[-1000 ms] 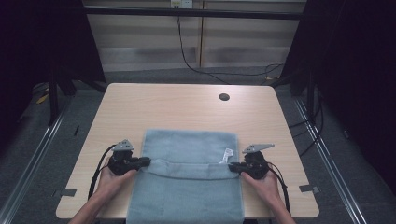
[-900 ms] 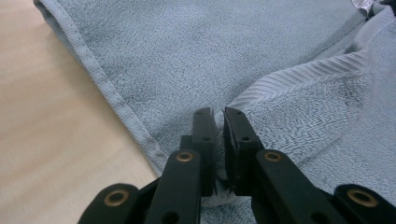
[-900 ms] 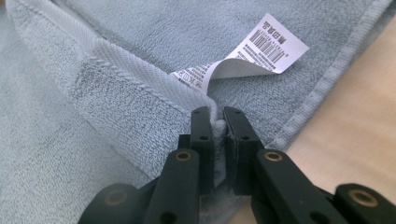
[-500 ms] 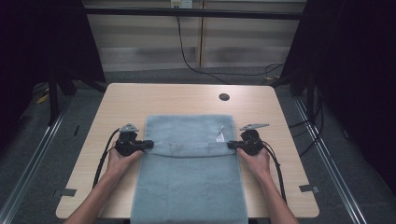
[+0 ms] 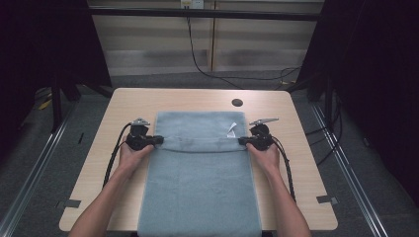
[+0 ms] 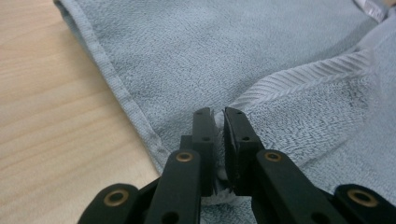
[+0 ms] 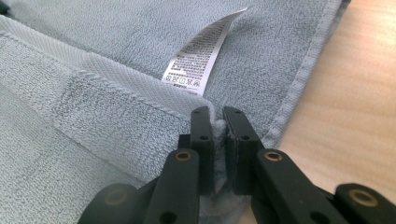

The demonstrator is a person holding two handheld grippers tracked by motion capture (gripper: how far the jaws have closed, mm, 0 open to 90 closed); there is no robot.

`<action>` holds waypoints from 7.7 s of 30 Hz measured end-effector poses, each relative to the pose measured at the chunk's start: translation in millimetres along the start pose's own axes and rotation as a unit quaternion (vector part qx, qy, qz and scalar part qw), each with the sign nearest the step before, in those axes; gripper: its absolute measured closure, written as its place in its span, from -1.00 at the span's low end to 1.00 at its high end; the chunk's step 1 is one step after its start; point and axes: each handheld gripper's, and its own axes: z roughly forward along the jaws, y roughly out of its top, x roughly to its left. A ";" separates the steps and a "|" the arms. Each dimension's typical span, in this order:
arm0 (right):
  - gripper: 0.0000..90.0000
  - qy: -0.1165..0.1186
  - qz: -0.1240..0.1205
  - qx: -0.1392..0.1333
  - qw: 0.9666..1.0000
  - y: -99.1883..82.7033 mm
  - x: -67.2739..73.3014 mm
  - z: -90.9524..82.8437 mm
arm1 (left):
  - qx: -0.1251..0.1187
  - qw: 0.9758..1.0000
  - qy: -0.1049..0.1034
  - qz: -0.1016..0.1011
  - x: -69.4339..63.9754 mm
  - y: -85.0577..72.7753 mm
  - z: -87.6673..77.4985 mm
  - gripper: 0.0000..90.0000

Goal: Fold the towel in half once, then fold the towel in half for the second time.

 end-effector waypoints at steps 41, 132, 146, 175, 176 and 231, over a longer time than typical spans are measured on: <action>0.86 0.050 -0.005 -0.159 0.986 28.9 8.0 -88.4 | -0.116 0.992 -0.045 0.024 -23.6 36.5 -92.0 0.87; 0.22 0.123 -0.087 0.001 0.989 -49.4 83.3 -51.3 | -0.008 0.996 -0.082 0.030 -46.1 -42.2 -56.8 0.47; 0.24 0.106 -0.104 0.032 0.988 -61.9 89.6 -42.9 | 0.030 0.993 -0.097 0.066 -65.6 -72.0 -66.3 0.47; 0.09 0.079 -0.056 -0.038 0.995 -31.0 38.0 -79.4 | -0.016 0.997 -0.077 0.021 -48.0 -21.9 -68.8 0.07; 0.10 0.072 -0.055 -0.041 0.995 -28.1 33.3 -77.8 | -0.019 0.997 -0.078 0.016 -45.3 -18.1 -65.4 0.07; 0.84 0.046 -0.023 0.000 0.999 -43.0 -0.3 -38.5 | 0.031 0.996 -0.047 0.075 -25.6 -21.0 -18.1 0.38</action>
